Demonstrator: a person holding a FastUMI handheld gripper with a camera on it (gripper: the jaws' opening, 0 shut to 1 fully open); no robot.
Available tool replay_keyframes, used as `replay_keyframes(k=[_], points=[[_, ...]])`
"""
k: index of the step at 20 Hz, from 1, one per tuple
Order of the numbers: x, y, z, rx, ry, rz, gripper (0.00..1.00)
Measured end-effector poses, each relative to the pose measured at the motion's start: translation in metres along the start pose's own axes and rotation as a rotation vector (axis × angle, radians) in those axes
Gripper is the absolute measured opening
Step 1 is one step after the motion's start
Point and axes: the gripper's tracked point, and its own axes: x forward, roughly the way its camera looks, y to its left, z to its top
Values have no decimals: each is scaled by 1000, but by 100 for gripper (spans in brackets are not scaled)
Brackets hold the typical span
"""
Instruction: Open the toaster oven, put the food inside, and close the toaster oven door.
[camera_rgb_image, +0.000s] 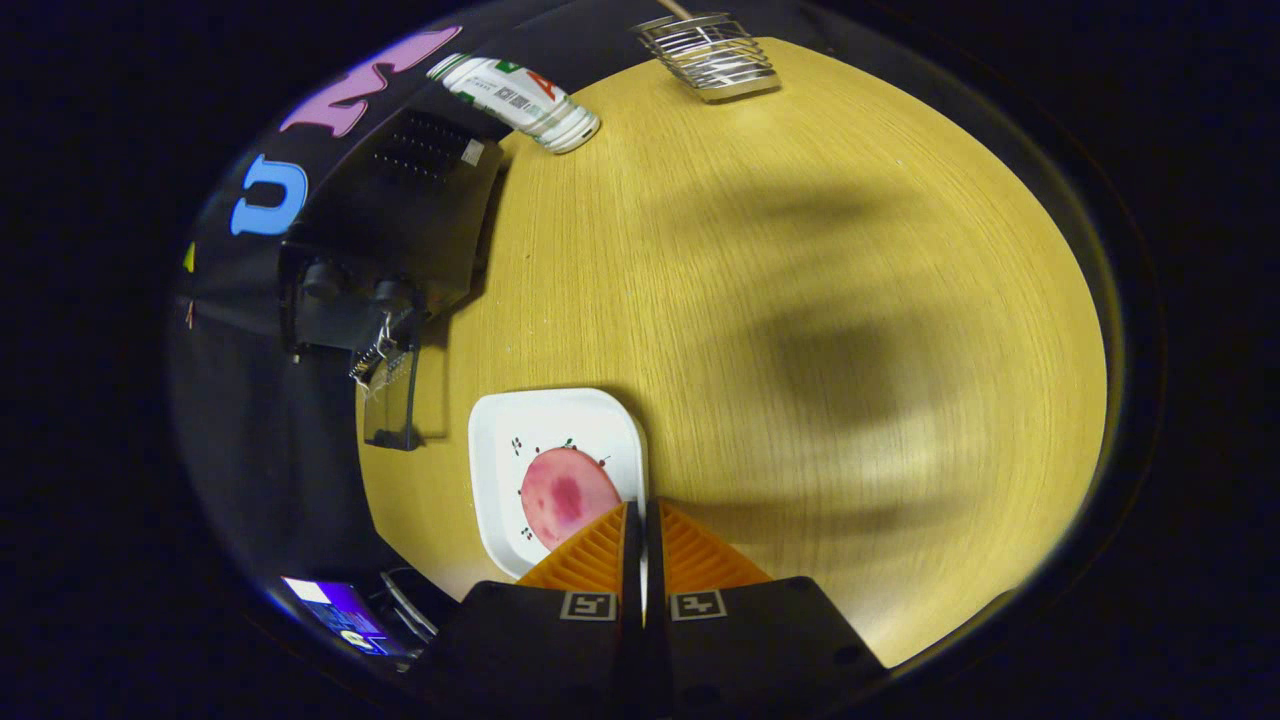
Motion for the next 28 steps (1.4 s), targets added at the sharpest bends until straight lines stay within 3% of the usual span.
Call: replay_keyframes(k=[4,11,20,28], points=[[-7,8,-9,144,-53,74,5],[-35,46,-22,225,-150,141,5],[-44,158,-67,286,-199,225,5],[-17,244,-82,310,-276,219,5]])
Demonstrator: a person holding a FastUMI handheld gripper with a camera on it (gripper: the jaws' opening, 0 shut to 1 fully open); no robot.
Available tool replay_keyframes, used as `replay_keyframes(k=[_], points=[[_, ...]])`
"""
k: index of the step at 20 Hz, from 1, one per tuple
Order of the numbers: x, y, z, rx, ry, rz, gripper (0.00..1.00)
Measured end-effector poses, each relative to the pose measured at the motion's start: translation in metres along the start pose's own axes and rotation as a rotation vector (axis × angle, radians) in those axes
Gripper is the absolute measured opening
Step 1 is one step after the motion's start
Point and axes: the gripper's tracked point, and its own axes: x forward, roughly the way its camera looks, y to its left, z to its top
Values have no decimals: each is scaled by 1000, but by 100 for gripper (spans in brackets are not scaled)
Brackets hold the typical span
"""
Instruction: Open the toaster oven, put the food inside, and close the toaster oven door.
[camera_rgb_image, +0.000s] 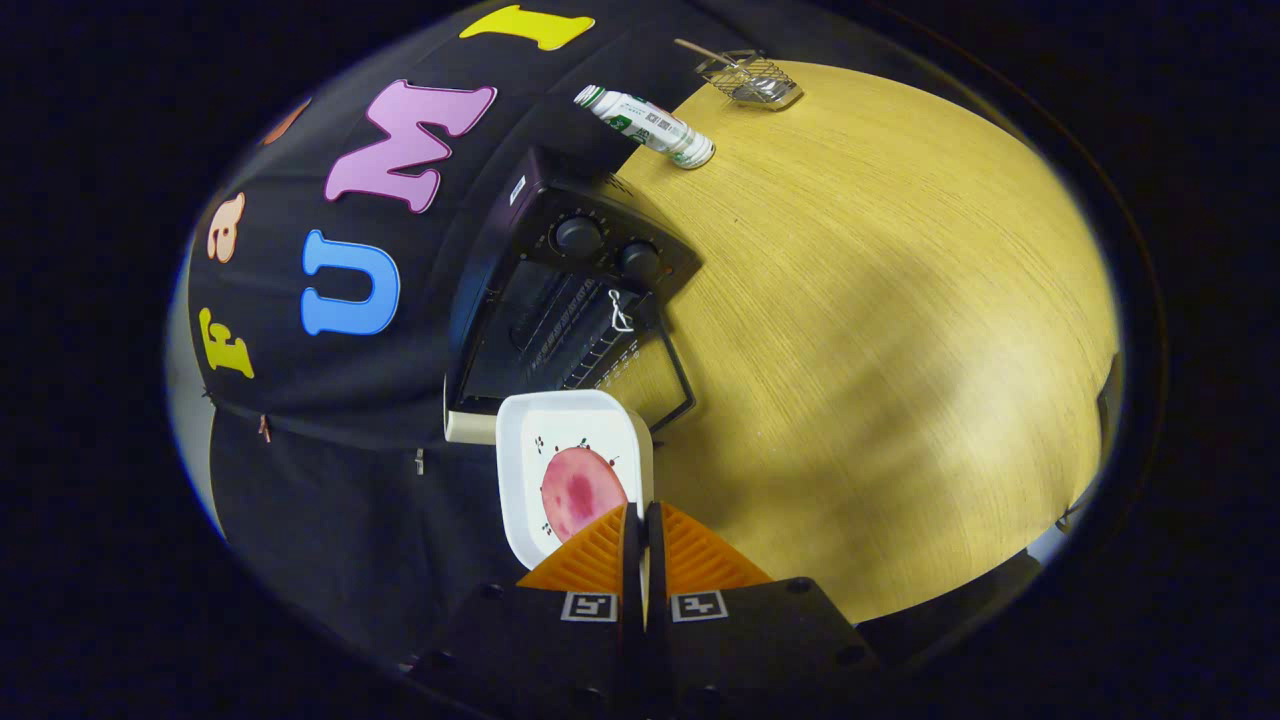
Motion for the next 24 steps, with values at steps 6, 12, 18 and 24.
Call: replay_keyframes(k=[6,12,18,24], points=[[46,26,-12,123,-107,-29,5],[86,47,3,269,-273,-76,5],[126,66,27,456,-439,-119,5],[165,79,43,613,-528,-136,5]])
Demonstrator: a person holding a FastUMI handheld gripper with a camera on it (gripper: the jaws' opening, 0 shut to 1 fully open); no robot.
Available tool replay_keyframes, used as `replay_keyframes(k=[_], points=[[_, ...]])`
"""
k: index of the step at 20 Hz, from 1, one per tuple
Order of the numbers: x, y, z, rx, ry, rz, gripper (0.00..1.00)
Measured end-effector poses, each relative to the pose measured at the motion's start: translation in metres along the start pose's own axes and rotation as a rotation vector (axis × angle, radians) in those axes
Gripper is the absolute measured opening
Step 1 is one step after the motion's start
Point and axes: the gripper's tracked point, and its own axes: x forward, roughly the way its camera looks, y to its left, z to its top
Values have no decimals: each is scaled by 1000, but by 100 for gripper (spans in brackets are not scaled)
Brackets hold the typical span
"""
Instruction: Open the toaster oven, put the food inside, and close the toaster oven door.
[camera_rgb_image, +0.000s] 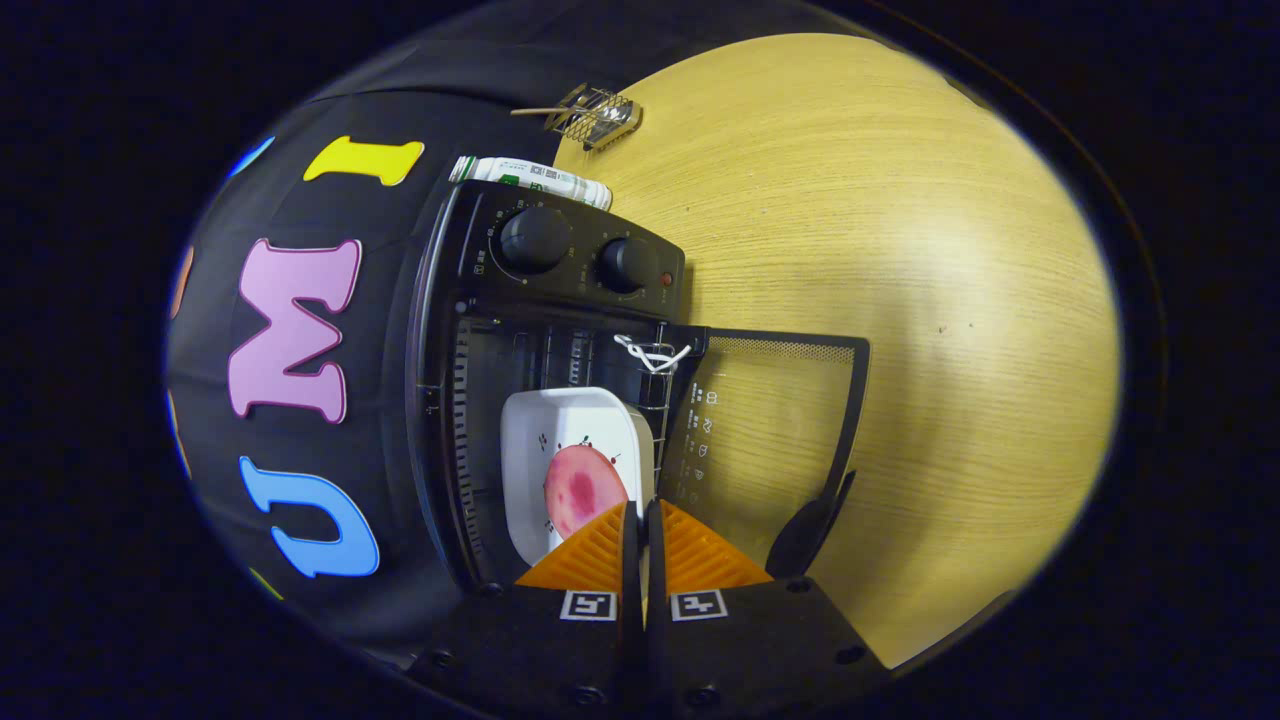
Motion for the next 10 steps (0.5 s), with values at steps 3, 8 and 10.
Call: replay_keyframes(k=[3,8,10], points=[[16,3,0,36,-40,-15,5],[37,11,-6,91,-61,-17,5],[44,15,-7,98,-74,-6,5]])
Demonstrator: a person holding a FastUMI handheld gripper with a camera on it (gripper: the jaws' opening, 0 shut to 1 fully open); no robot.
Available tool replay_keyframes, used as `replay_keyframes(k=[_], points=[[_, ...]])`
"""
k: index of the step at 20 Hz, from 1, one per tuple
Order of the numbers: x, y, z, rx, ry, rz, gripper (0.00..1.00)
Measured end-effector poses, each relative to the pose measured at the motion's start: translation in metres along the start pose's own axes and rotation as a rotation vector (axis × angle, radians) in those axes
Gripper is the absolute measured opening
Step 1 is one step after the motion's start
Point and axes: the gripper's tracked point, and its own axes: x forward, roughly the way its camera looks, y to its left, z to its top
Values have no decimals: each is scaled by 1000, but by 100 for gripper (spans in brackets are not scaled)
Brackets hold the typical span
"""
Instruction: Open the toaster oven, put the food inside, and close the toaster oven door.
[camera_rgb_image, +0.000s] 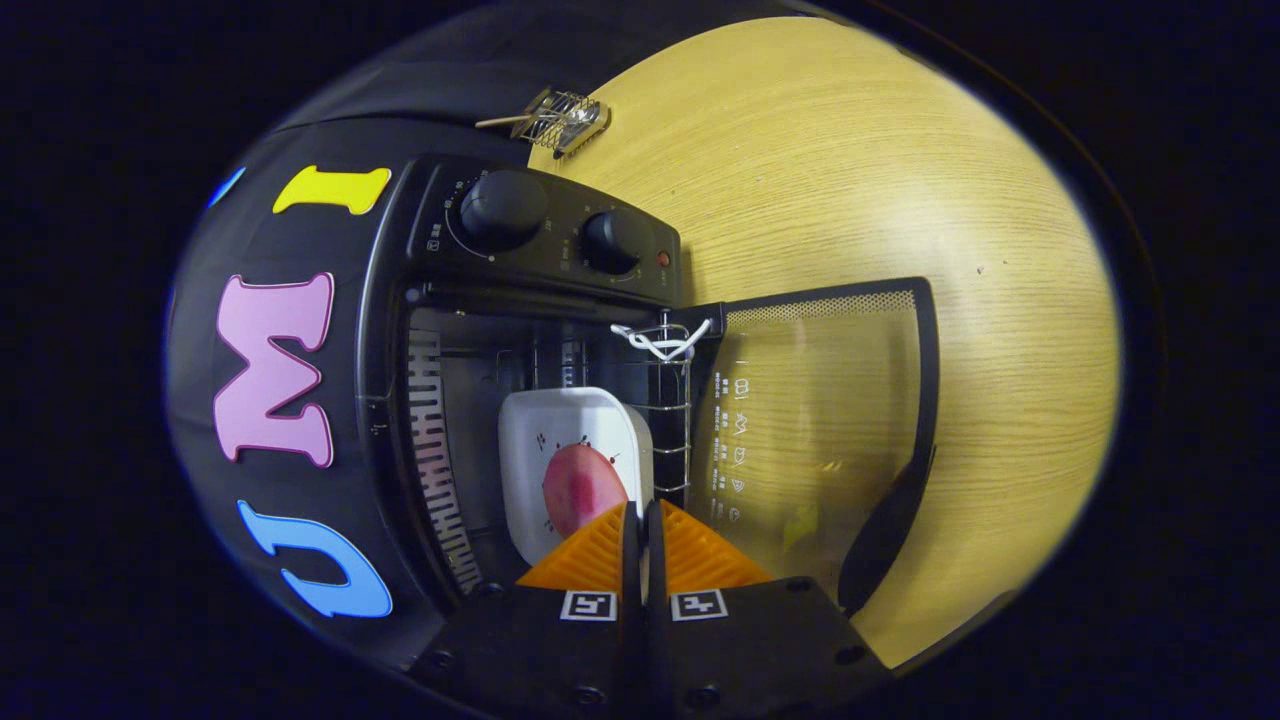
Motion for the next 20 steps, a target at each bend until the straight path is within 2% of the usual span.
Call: replay_keyframes(k=[3,5,6,7,8,9,10,11,12,17,20], points=[[5,5,-4,10,11,15,6],[5,9,-9,21,33,38,11],[3,11,-9,21,44,47,21],[2,14,-10,25,52,58,26],[-1,15,-10,25,62,62,38],[-5,15,-10,16,74,64,45],[-10,14,-9,3,83,67,62],[-16,10,-10,-20,97,65,73],[-22,9,-10,-38,106,70,98],[-66,15,-14,-100,202,148,99],[-101,17,-25,-220,293,210,99]])
